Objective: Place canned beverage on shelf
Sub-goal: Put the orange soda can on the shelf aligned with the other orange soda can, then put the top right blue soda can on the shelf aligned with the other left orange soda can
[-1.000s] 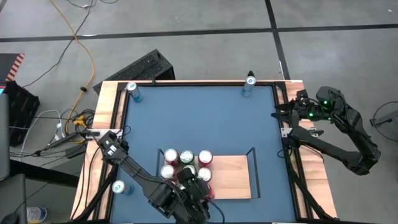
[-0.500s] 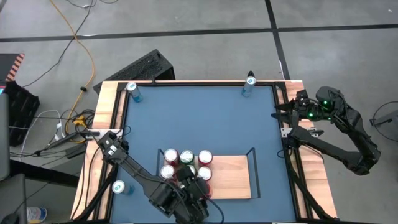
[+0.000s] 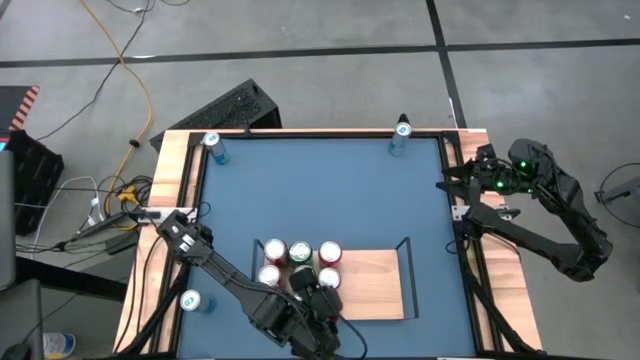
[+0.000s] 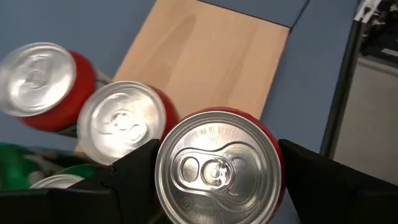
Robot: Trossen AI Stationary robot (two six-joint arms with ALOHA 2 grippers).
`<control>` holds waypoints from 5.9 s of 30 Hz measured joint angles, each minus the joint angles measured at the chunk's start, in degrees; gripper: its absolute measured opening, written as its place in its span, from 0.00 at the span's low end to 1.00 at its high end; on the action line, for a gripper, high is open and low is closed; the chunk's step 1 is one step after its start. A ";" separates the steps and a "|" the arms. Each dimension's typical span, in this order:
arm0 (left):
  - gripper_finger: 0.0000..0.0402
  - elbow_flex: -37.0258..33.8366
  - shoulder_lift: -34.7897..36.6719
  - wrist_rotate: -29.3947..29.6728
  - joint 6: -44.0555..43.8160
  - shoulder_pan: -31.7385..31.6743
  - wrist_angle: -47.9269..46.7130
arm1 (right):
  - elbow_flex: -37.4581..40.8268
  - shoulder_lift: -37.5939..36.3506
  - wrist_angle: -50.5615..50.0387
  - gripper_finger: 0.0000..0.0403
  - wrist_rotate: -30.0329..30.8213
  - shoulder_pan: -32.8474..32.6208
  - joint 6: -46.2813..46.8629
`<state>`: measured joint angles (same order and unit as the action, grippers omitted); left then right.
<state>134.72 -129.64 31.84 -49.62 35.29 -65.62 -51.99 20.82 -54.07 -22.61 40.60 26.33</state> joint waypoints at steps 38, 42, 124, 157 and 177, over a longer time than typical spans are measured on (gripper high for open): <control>0.80 0.02 -1.81 -3.53 -0.31 -2.03 -1.50 | 0.00 0.00 -1.79 0.99 -0.02 0.00 -0.81; 0.85 0.04 -1.64 -2.99 0.86 -2.57 0.21 | 0.00 0.00 -2.58 0.99 -0.06 0.00 -1.15; 0.88 0.26 38.78 22.73 9.11 -1.44 -24.41 | -20.48 63.37 -0.95 0.99 46.53 -1.40 5.79; 0.88 0.00 38.53 23.47 7.68 -6.67 -24.40 | -20.48 73.18 6.43 0.82 37.69 7.02 1.53; 0.88 0.00 38.53 23.39 8.43 -6.67 -24.40 | -20.46 70.25 2.82 0.43 37.00 5.57 -6.07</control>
<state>134.72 -91.11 55.22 -41.19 28.62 -90.02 -72.44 91.07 -51.24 14.39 46.17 20.26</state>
